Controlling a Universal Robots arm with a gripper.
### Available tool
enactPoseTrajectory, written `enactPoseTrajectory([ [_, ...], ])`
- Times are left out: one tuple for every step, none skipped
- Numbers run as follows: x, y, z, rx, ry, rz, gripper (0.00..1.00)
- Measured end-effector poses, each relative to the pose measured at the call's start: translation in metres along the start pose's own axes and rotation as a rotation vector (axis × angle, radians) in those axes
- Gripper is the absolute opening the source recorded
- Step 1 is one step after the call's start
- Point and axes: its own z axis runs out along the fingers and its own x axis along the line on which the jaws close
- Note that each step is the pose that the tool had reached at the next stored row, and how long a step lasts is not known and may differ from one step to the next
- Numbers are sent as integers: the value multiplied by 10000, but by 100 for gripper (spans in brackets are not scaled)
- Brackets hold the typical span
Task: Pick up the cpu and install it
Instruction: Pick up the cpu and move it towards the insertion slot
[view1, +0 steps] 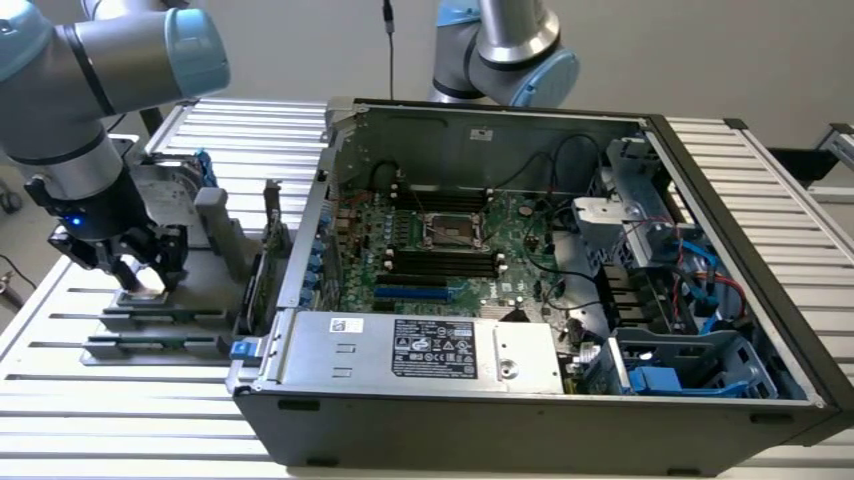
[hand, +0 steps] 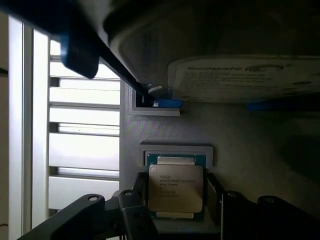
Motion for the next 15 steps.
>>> enactPoseTrajectory([
  [0, 0, 0, 0, 1, 0, 56],
  [0, 0, 0, 0, 1, 0, 55],
  [0, 0, 0, 0, 0, 0, 55],
  [0, 0, 0, 0, 1, 0, 55],
  [0, 0, 0, 0, 0, 0, 55],
  [0, 0, 0, -1, 0, 0, 55],
  [0, 0, -4, -2, 0, 0, 55],
  [2, 0, -18, -5, 0, 0, 55],
  [2, 1, -39, -5, 1, 1, 55],
  [3, 1, -79, -5, 1, 1, 55],
  [4, 2, -124, -6, 1, 0, 55],
  [5, 3, -169, -6, 1, -1, 55],
  [7, 4, -214, -5, 2, 0, 55],
  [8, 5, -259, -6, 1, 0, 55],
  [10, 5, -307, -4, 3, 0, 55],
])
